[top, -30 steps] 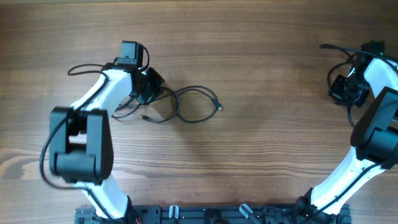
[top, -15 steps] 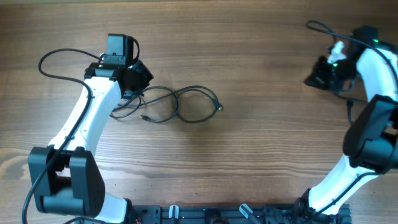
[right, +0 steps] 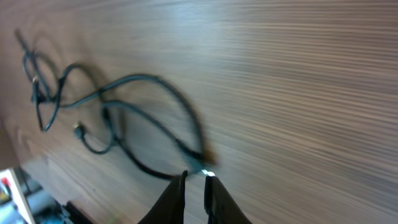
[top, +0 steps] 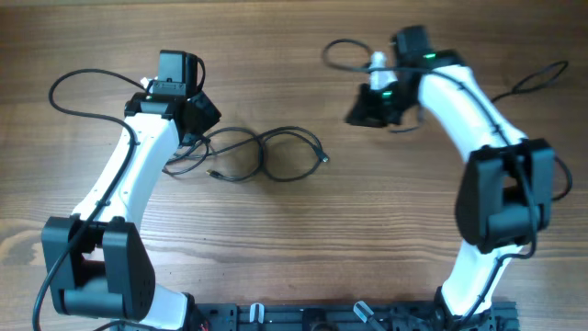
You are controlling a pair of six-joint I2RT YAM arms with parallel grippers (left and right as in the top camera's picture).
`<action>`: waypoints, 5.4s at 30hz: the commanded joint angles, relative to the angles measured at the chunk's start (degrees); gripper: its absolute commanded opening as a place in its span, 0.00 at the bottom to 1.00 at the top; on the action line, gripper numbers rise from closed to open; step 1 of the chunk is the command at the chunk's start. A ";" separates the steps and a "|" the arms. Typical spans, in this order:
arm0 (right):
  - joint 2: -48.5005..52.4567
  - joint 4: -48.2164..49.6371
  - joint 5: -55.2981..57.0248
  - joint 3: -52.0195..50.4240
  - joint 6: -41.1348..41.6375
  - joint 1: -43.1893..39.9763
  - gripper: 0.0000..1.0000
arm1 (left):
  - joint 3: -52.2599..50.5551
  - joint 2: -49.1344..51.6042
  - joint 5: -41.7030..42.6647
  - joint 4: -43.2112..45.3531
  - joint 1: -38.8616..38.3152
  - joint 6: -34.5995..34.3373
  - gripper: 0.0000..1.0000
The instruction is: Untangle cables
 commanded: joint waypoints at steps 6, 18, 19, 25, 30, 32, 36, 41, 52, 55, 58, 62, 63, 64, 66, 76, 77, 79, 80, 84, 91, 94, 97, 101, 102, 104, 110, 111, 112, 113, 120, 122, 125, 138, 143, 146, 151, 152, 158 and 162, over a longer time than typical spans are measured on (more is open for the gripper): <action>-0.79 9.64 9.22 -0.46 20.92 14.56 0.34 | -0.15 0.76 -2.64 -0.26 2.47 0.46 0.41; -0.74 16.00 29.18 -0.46 33.83 28.63 0.50 | -0.15 0.76 -2.62 -1.77 6.86 -2.36 0.52; -0.72 16.17 31.15 -0.46 34.51 29.49 0.47 | -0.20 0.76 -2.62 -1.77 6.86 -2.36 0.52; 0.33 17.22 35.36 -0.48 38.47 32.68 0.43 | -0.42 0.76 -2.62 -1.68 6.86 -2.58 0.52; 3.19 18.14 35.43 -0.48 40.09 34.29 0.41 | -0.42 0.76 -2.62 -1.70 6.86 -2.80 0.54; 4.35 18.75 35.45 -0.50 40.02 34.45 0.43 | -0.42 0.76 -2.62 -1.70 6.86 -2.78 0.55; 5.75 19.74 35.45 -0.50 39.93 34.45 0.44 | -0.42 0.76 -2.62 -1.70 6.82 -2.78 0.56; 6.05 19.91 38.86 -0.50 39.98 34.45 0.40 | -0.42 0.76 -2.62 -1.70 6.82 -2.78 0.58; 8.72 18.93 39.28 -0.50 40.00 34.49 0.34 | -0.44 0.76 -1.70 -2.27 6.80 -2.75 0.57; 8.72 18.38 39.34 -0.50 39.82 34.49 0.33 | -1.01 0.76 -1.75 -3.85 6.58 -2.75 0.54; 8.72 18.40 39.76 -0.50 39.80 34.49 0.33 | -2.47 0.76 -1.79 -3.30 6.56 -2.73 0.58; 8.72 18.40 39.76 -0.50 39.82 34.49 0.31 | -4.22 0.76 -1.75 -0.07 6.54 -2.78 0.58; 8.72 18.47 39.78 -0.50 39.85 34.49 0.31 | -4.24 0.76 -1.70 0.28 6.54 -2.78 0.58; 8.72 19.08 39.85 -0.50 39.82 34.49 0.31 | -4.24 0.76 -1.42 0.55 6.54 -2.78 0.57; 8.72 20.61 40.96 -0.50 39.80 34.49 0.31 | -4.24 0.76 0.28 1.14 6.54 -2.75 0.57; 10.84 21.68 44.46 -0.52 39.85 34.49 0.32 | -4.24 0.76 2.78 1.11 6.43 -2.75 0.57; 11.54 22.10 44.46 -0.52 39.85 34.49 0.33 | -4.24 0.76 2.78 1.11 6.43 -2.75 0.57; 12.35 23.12 44.52 -0.52 39.78 34.42 0.36 | -4.24 0.76 2.78 1.11 6.43 -2.75 0.57; 12.37 23.61 44.50 -0.55 39.54 34.36 0.36 | -4.24 0.76 2.80 1.11 6.43 -2.75 0.57; 12.31 23.80 44.48 -0.48 37.70 34.12 0.11 | -4.24 0.76 2.78 1.14 6.32 -2.75 0.57; 5.64 22.23 43.93 -0.44 26.73 32.57 0.04 | -4.24 0.76 2.78 1.18 6.32 -2.75 0.57; 0.33 22.25 40.50 -0.44 22.32 31.95 0.04 | -4.24 0.76 2.80 1.33 6.32 -2.78 0.57; -4.26 22.47 34.95 -0.44 14.32 31.95 0.04 | -4.24 0.76 2.80 1.36 6.32 -2.75 0.57; -7.02 24.37 22.08 -0.44 -0.20 31.93 0.04 | -4.24 0.76 4.59 1.36 6.32 -2.73 0.56; -7.15 24.33 19.71 -0.44 -2.19 31.93 0.04 | -4.24 0.76 5.51 1.36 6.34 -2.71 0.54; -7.19 24.24 13.81 -0.44 -5.46 31.82 0.04 | -4.24 0.76 8.39 1.46 6.34 -2.25 0.54; -7.19 24.83 5.57 -0.44 -8.66 30.53 0.04 | -4.24 0.76 12.52 2.64 6.34 -0.37 0.60; -7.19 24.74 5.51 -0.44 -8.63 30.21 0.04 | -4.24 0.76 12.66 2.64 6.34 -0.37 0.61; -7.19 24.57 4.70 -0.44 -8.68 29.66 0.04 | -4.24 0.76 12.66 2.64 6.34 -0.37 0.62; -7.19 24.39 3.15 -0.44 -8.79 29.11 0.04 | -4.24 0.76 12.63 2.67 6.34 -0.37 0.63; -7.19 26.16 -22.51 -0.44 -10.62 22.51 0.04 | -4.24 0.76 12.63 2.64 6.34 -0.39 0.67; -7.19 27.21 -26.95 -0.44 -6.14 20.63 0.04 | -4.26 0.76 12.63 2.67 6.34 -0.39 0.68; -7.19 28.76 -31.76 -0.44 5.44 17.16 0.04 | -4.26 0.76 12.63 2.64 6.34 -0.39 0.68; -7.17 24.90 -25.83 -0.44 8.83 13.64 0.04 | -4.28 0.76 21.77 3.06 6.62 5.46 0.86; -7.17 22.56 -25.86 -0.44 6.34 13.68 0.04 | -4.28 0.76 35.63 2.71 6.60 5.44 0.80; -7.17 23.04 -25.83 -0.44 6.19 13.68 0.04 | -4.28 0.76 44.68 0.68 6.60 5.42 0.79; -7.17 22.86 -26.38 -0.44 6.10 13.68 0.04 | -4.31 0.76 49.53 -2.69 6.27 2.05 0.73; -7.17 22.97 -27.02 -0.44 5.64 13.68 0.04 | -4.31 0.76 49.46 -2.82 6.12 0.72 0.72; -7.17 24.39 -31.28 -0.44 3.50 14.58 0.04 | -4.31 0.76 48.59 -1.64 5.05 -11.41 0.68; -7.17 24.41 -32.76 -0.44 1.53 15.85 0.04 | -4.31 0.76 48.59 -1.68 4.31 -21.55 0.77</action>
